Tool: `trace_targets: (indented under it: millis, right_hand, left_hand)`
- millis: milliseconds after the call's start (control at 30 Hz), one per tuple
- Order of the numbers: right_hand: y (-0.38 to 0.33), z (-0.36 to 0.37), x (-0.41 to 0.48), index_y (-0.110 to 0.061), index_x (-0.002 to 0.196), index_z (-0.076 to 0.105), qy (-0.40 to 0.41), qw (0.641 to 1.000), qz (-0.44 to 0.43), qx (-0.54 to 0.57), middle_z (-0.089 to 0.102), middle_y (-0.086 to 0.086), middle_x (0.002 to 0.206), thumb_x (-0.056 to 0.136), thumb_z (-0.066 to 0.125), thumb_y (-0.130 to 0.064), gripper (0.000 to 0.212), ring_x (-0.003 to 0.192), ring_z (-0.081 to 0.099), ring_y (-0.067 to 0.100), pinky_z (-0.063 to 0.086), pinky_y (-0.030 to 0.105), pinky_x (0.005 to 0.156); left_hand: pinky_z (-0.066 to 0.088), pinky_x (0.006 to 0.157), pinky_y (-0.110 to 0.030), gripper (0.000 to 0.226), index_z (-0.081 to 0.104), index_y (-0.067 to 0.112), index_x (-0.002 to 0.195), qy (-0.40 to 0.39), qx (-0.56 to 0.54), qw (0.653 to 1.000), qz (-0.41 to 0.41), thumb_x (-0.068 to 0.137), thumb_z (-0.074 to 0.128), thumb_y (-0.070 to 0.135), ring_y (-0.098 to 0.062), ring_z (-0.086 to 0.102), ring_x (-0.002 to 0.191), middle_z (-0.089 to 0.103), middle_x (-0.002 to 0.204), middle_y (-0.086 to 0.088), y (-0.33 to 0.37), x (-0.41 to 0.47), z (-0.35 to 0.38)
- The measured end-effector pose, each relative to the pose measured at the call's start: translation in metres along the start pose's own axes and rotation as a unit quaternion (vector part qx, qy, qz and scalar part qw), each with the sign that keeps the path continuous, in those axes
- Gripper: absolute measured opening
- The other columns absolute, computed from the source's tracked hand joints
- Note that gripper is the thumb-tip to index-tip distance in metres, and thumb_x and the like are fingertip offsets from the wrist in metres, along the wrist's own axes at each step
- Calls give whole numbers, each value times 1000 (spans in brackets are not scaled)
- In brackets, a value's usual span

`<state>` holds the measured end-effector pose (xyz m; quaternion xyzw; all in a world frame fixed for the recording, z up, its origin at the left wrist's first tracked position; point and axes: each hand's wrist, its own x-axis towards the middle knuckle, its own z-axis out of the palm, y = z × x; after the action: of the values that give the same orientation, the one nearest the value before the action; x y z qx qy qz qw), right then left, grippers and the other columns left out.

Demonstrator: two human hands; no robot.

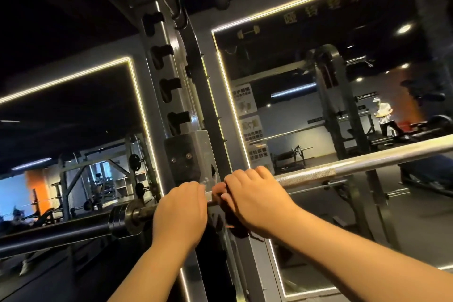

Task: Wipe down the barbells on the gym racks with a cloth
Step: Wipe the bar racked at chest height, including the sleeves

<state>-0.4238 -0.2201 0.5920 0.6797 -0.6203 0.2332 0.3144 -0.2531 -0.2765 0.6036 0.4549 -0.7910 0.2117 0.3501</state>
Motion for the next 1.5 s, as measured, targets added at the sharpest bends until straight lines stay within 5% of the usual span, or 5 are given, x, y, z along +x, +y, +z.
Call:
trace_targets:
  millis: [333,567,900,1200,1500]
  right_hand:
    - [-10,3,6,-15,138,48,-3,999,-36,-2,57,7,135,106,41,-36,39,124,54,28,40,47,110]
    - [10,-12,-5,-13,138,46,-32,992,118,-16,57,6,135,106,45,-44,45,128,52,27,35,49,116]
    - [-4,2,-10,-20,141,46,3,1000,-19,13,55,1,138,104,45,-35,40,131,51,24,33,45,118]
    - [27,-8,-33,-18,141,49,24,987,152,-37,56,4,142,107,36,-42,44,138,47,26,24,54,124]
    - [19,-10,-25,-18,158,26,-37,999,-1,-19,37,4,159,106,48,-32,59,149,30,26,17,49,127]
  left_hand:
    - [51,62,-35,31,46,25,77,22,27,999,-5,105,34,32,-14,53,63,52,71,7,5,3,2]
    - [41,60,-34,23,47,23,85,24,65,997,15,104,34,24,-18,50,67,51,78,5,5,1,2]
    - [41,62,-28,10,50,25,91,19,79,997,19,101,51,24,-12,49,69,46,79,8,6,-5,-2]
    - [46,65,-33,10,52,22,97,19,55,998,30,104,48,27,-17,54,76,57,89,3,0,0,-5]
    - [45,62,-33,14,49,24,89,21,63,998,18,103,47,21,-17,54,70,53,82,5,-2,-2,2]
